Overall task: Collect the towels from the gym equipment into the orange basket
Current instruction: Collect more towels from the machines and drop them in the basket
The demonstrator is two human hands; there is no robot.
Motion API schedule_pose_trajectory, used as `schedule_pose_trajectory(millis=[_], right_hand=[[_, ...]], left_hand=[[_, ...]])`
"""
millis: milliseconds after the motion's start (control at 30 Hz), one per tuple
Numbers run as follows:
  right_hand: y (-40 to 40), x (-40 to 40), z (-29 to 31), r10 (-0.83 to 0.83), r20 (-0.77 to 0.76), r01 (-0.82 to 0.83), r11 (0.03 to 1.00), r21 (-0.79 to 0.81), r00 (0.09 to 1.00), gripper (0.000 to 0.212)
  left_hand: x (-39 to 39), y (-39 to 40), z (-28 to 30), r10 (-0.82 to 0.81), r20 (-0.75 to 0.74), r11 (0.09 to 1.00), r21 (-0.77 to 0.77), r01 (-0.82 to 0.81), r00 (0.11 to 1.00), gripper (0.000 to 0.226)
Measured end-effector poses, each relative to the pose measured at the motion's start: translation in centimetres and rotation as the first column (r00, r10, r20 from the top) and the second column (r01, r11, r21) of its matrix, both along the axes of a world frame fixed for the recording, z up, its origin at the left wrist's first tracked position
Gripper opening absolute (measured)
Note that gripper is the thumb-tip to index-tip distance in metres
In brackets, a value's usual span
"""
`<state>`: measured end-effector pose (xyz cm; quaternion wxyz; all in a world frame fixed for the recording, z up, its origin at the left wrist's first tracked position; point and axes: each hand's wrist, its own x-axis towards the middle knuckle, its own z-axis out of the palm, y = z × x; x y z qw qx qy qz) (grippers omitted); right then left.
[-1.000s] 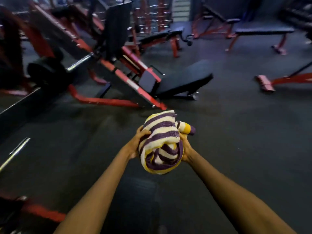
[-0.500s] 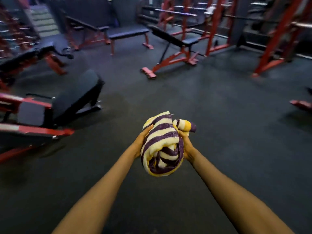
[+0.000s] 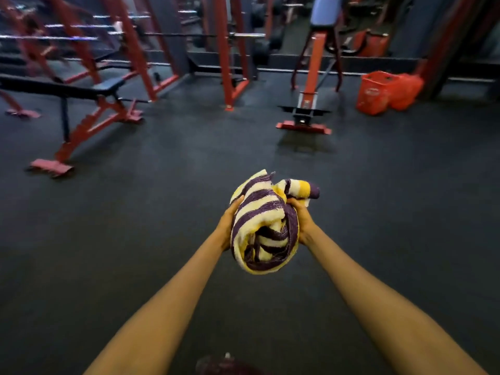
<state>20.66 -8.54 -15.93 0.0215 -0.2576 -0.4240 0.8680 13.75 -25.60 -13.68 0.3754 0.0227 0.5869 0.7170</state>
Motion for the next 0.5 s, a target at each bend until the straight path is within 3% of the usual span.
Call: schedule_pose_trajectory(millis=[67, 100, 200, 333, 500], right_hand=[[4.3, 0.5, -0.4, -0.097, 0.003, 0.097, 0.995, 0.009, 0.995, 0.024], [6.1, 0.4, -0.6, -0.143, 0.008, 0.143, 0.990, 0.015, 0.990, 0.021], [12.1, -0.6, -1.8, -0.249, 0.025, 0.248, 0.968, 0.038, 0.968, 0.033], [19.8, -3.5, -2.3, -0.358, 0.043, 0.355, 0.933, 0.057, 0.933, 0.045], [29.4, -7.2, -0.9, -0.526, 0.063, 0.520, 0.849, 0.091, 0.848, 0.085]], left_hand=[[-1.5, 5.0, -0.4, -0.035, 0.024, 0.992, -0.124, 0.038, 0.999, 0.079], [-2.1, 7.1, -0.5, -0.036, 0.007, 0.984, -0.174, 0.037, 0.999, 0.083], [-4.6, 14.1, -0.9, -0.162, -0.106, 0.962, -0.238, 0.133, 0.981, 0.065], [-8.3, 23.6, -1.1, -0.306, -0.177, 0.937, -0.231, 0.263, 0.935, 0.085], [-12.7, 34.6, 0.7, -0.326, -0.188, 0.940, -0.169, 0.296, 0.927, 0.059]])
